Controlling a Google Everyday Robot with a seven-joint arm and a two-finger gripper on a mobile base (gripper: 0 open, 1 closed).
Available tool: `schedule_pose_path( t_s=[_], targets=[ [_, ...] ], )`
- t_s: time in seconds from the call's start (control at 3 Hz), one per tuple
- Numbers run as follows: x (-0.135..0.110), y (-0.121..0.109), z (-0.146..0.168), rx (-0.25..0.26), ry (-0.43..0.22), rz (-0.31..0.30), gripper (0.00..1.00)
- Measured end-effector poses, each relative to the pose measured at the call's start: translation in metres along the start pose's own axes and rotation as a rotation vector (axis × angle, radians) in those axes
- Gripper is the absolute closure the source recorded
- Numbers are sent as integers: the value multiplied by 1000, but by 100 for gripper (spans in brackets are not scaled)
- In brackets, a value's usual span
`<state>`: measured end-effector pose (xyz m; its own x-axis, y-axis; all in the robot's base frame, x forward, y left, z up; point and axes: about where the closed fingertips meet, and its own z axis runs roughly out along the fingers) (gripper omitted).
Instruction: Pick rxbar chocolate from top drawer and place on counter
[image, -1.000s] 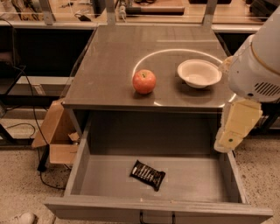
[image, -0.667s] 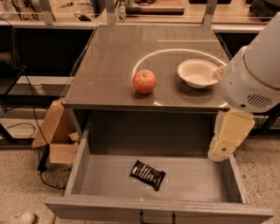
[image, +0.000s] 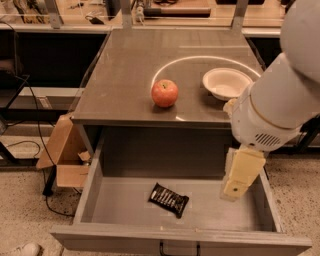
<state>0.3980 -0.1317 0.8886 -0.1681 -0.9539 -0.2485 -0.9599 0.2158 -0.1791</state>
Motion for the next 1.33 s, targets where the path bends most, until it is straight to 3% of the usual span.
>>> schedule_pose_path(
  t_s=[0.67,1.33],
  targets=[
    [-16,6,48,-15,32,15,0],
    [-20,23,69,-37,51,11,0]
  ],
)
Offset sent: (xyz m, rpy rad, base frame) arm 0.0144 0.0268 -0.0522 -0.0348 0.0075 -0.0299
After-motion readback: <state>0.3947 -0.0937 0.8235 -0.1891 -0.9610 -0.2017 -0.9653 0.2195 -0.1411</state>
